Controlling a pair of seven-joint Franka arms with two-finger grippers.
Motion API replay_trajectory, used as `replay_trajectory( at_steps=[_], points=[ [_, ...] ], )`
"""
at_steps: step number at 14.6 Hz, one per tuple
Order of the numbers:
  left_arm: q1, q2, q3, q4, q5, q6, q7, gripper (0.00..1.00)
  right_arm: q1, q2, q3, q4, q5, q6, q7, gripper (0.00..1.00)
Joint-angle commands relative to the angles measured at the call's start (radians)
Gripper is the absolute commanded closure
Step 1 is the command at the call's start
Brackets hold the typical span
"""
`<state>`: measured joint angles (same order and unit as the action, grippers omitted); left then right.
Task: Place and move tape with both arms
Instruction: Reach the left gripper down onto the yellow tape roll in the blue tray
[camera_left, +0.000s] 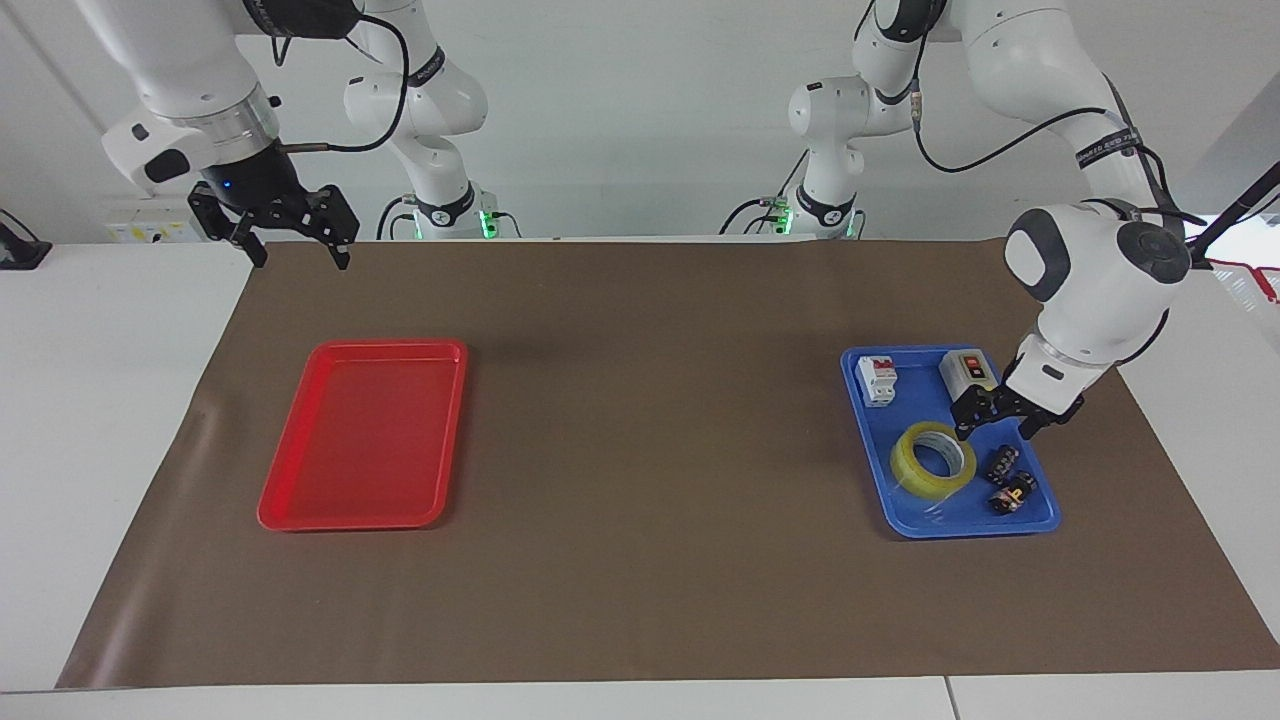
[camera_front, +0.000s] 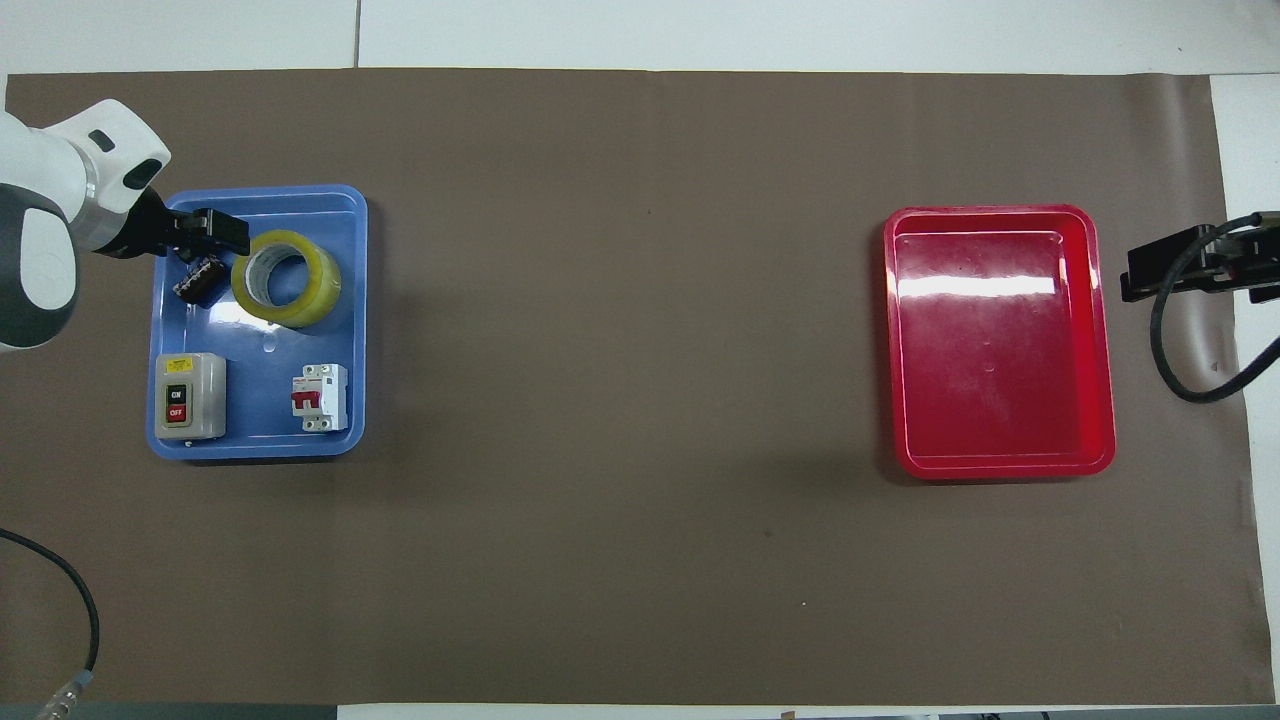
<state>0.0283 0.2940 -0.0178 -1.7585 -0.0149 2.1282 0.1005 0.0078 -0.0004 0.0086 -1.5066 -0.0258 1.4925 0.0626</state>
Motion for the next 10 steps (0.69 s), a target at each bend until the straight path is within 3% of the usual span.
replay_trajectory(
  at_steps=[1, 6, 10],
  points=[
    [0.01, -0.007, -0.001, -0.076, 0.019, 0.1, 0.004, 0.02, -0.003, -0.003, 0.004, -0.007, 0.006, 0.009, 0.014, 0.0],
    [0.009, 0.071, -0.001, -0.081, 0.019, 0.154, -0.059, 0.02, -0.003, -0.003, 0.004, -0.007, 0.007, 0.009, 0.014, 0.0],
    [0.009, 0.076, -0.001, -0.119, 0.019, 0.191, -0.091, 0.02, -0.003, -0.003, 0.004, -0.007, 0.007, 0.009, 0.014, 0.0]
  ],
)
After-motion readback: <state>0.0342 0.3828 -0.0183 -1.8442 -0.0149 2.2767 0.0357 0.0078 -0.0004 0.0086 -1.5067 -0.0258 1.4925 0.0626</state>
